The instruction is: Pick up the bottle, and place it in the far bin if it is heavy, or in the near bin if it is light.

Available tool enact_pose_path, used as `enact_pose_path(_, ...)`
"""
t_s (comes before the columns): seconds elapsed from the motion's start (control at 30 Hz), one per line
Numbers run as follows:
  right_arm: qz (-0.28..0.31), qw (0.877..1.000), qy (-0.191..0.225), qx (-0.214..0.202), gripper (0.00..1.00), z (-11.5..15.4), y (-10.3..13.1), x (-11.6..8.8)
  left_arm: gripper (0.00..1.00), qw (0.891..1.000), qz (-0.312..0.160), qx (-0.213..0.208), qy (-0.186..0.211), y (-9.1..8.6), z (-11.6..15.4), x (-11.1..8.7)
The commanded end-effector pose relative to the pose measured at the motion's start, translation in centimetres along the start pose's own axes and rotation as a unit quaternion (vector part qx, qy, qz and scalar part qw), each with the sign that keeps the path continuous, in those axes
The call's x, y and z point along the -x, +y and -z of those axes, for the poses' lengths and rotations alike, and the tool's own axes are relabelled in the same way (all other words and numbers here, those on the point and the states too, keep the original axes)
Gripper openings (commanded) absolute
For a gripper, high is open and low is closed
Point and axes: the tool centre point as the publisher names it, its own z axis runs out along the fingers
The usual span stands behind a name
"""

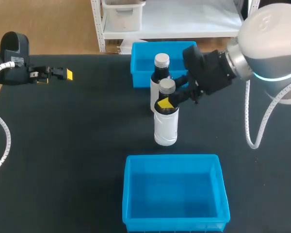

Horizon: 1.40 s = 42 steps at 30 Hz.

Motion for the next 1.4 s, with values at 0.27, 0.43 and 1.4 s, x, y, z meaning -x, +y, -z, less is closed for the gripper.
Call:
enact_pose_path(0.27,0.015,1.000,0.010,-0.019,0.00,3.4,0.3,1.6,1.00,1.000,0.000,0.000,0.000,0.0,0.0,0.0)
enact_pose_path(0.43,0.017,0.999,0.018,-0.034,0.00,5.1,-0.1,1.9,1.00,1.000,0.000,0.000,0.000,0.0,0.0,0.0)
enact_pose_path(1.4,-0.004,0.997,0.020,-0.070,0.00,15.1,-2.6,-2.1,1.00,1.000,0.000,0.000,0.000,0.0,0.0,0.0)
